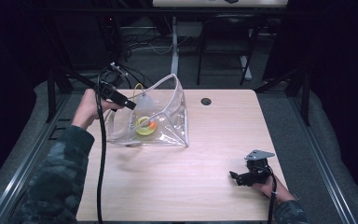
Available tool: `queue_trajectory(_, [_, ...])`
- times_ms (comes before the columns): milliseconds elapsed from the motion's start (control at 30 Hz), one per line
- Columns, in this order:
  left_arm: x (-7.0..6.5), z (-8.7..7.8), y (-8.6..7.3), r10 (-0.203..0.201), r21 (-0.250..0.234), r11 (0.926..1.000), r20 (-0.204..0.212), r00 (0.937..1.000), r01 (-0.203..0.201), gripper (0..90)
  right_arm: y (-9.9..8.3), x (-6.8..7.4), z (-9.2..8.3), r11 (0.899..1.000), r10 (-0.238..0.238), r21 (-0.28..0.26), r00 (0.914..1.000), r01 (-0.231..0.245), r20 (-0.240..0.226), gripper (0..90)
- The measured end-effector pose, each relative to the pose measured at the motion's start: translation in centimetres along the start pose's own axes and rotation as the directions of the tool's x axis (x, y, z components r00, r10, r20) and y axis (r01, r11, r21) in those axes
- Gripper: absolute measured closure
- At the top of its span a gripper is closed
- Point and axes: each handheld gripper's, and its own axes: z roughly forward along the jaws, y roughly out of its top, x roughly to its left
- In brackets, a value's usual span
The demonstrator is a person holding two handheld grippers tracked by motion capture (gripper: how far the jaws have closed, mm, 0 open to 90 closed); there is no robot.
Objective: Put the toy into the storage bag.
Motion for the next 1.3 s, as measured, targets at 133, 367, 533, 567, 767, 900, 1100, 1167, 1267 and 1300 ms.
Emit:
queue_trajectory(133, [-0.2,-1.4,-0.7,0.001,-0.013,0.9999,-0.018,0.9998,-0.001,17.1,0.0,0.0,0.0,1.0,0.0,0.0,1.0,0.0,0.0,0.0])
queue_trajectory(367, [-0.4,-4.5,-3.2,-0.011,-0.083,0.9966,-0.073,0.9973,0.005,7.0,0.0,0.0,0.0,1.0,0.0,0.0,1.0,0.0,0.0,0.0])
queue_trajectory(533, [-0.7,-5.7,-4.8,-0.021,-0.108,0.9941,-0.102,0.9945,0.01,4.2,0.0,0.0,0.0,1.0,0.0,0.0,1.0,0.0,0.001,0.0])
queue_trajectory(567, [-0.7,-5.9,-5.3,-0.026,-0.106,0.9943,-0.105,0.9941,0.014,3.4,0.0,0.0,0.0,1.0,0.001,-0.001,1.0,-0.001,0.001,0.0])
queue_trajectory(767, [0.2,-6.0,-8.7,-0.075,-0.079,0.9947,-0.123,0.9896,0.066,1.3,0.0,0.0,0.0,1.0,0.002,-0.001,1.0,-0.002,0.003,0.0])
queue_trajectory(900, [0.6,-5.8,-10.1,-0.091,-0.069,0.9941,-0.128,0.9875,0.083,0.4,0.0,0.1,0.0,1.0,0.008,-0.008,1.0,-0.008,0.003,0.0])
queue_trajectory(1100, [0.7,-4.9,-12.6,-0.119,-0.056,0.9921,-0.145,0.9822,0.112,0.3,0.0,0.1,0.0,1.0,0.005,-0.004,1.0,-0.005,0.003,0.0])
queue_trajectory(1167, [0.6,-4.4,-13.4,-0.127,-0.051,0.9914,-0.147,0.9809,0.121,0.2,0.0,0.1,0.0,1.0,0.005,-0.004,1.0,-0.005,0.003,0.0])
queue_trajectory(1267, [0.7,-3.6,-14.6,-0.139,-0.04,0.9901,-0.154,0.9782,0.134,0.2,0.0,0.1,0.0,1.0,0.009,-0.008,1.0,-0.009,0.004,0.0])
queue_trajectory(1300, [0.7,-3.6,-14.6,-0.139,-0.04,0.9901,-0.154,0.9782,0.134,0.1,0.0,0.1,0.0,1.0,0.009,-0.008,1.0,-0.009,0.004,0.0])
